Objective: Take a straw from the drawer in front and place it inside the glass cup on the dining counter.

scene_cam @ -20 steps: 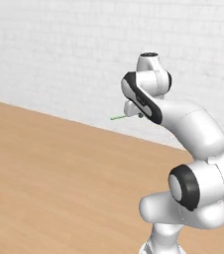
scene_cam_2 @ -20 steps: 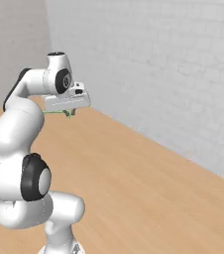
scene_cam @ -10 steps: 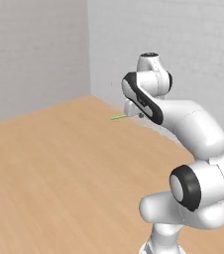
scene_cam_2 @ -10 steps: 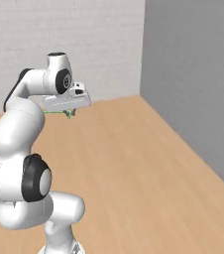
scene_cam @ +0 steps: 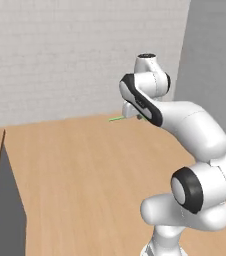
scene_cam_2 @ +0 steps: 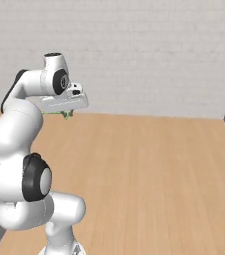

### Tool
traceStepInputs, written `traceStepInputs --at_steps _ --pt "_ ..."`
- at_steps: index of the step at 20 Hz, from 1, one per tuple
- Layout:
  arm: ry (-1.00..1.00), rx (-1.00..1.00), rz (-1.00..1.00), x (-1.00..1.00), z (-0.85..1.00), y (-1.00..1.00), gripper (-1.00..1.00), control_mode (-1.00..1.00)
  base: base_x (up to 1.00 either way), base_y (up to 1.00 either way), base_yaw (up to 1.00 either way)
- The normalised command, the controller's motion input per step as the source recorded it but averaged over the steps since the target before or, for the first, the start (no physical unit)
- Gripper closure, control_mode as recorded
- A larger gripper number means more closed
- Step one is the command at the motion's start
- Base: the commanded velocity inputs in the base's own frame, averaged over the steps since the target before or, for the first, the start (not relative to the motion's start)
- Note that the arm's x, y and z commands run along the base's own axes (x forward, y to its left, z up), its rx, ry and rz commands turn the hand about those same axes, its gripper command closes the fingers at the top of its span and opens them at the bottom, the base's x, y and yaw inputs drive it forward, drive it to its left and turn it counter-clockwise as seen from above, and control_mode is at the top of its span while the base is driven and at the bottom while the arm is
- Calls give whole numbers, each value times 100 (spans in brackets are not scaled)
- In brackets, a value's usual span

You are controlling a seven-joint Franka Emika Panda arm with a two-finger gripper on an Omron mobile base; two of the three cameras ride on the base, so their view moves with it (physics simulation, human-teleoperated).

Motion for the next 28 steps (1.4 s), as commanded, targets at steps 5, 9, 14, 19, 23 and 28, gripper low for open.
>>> traceStepInputs --at_steps 5,9,14,19,23,28 --pt "0 0 0 0 0 0 100 100 100 -49 43" --pt "0 0 0 0 0 0 100 100 100 -60 42" --pt "0 0 0 0 0 0 100 100 100 -46 51" --pt "0 0 0 0 0 0 100 100 100 -34 58" --pt "0 0 0 0 0 0 100 100 100 -36 58" --pt "0 0 0 0 0 0 100 100 100 -36 58"
